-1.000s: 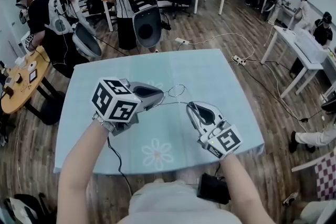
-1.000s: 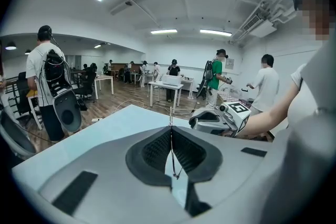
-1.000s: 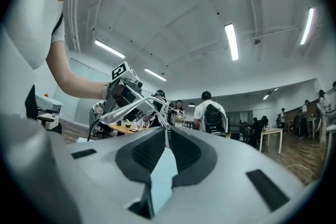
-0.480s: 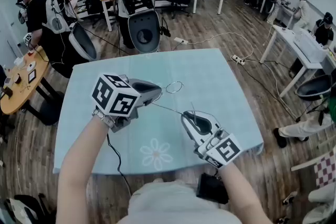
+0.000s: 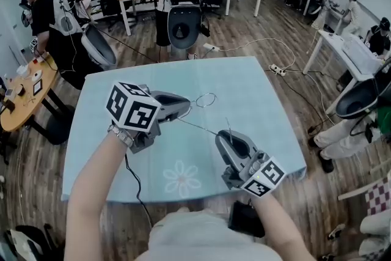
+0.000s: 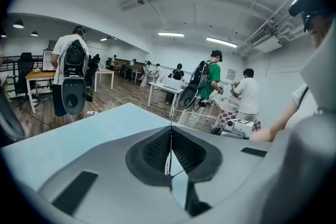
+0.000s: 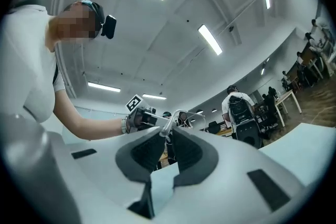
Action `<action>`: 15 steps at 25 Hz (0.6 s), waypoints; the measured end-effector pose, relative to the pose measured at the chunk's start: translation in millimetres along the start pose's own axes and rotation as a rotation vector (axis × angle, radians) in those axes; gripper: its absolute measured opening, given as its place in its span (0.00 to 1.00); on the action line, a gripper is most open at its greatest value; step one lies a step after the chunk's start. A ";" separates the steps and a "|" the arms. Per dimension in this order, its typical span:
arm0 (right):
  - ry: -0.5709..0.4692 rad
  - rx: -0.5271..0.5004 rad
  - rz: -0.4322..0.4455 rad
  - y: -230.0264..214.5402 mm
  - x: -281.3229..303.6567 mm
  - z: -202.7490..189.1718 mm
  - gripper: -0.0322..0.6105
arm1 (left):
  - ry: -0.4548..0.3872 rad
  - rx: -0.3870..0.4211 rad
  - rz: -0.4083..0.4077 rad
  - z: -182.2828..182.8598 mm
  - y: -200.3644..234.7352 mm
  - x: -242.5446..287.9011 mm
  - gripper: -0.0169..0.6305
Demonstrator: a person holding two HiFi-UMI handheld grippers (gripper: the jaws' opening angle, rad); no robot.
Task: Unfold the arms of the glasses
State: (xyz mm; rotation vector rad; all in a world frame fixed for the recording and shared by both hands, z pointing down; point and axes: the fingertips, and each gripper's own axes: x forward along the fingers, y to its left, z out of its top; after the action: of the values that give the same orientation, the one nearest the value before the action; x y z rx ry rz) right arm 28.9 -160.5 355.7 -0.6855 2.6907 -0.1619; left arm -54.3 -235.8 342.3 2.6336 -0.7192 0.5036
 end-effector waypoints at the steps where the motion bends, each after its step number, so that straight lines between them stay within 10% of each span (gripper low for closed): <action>1: -0.001 0.005 -0.002 -1.3 -0.8 0.0 0.11 | -0.002 -0.005 -0.001 0.3 0.5 -0.2 0.04; 15: 0.017 0.058 0.062 20.5 6.6 -16.0 0.11 | -0.013 -0.051 0.009 2.1 5.1 1.1 0.04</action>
State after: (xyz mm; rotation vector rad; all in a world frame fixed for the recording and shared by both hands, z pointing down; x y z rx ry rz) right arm 8.5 -145.3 364.5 -0.5857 2.7077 -0.2302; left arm -55.6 -241.3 342.2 2.5899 -0.7384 0.4643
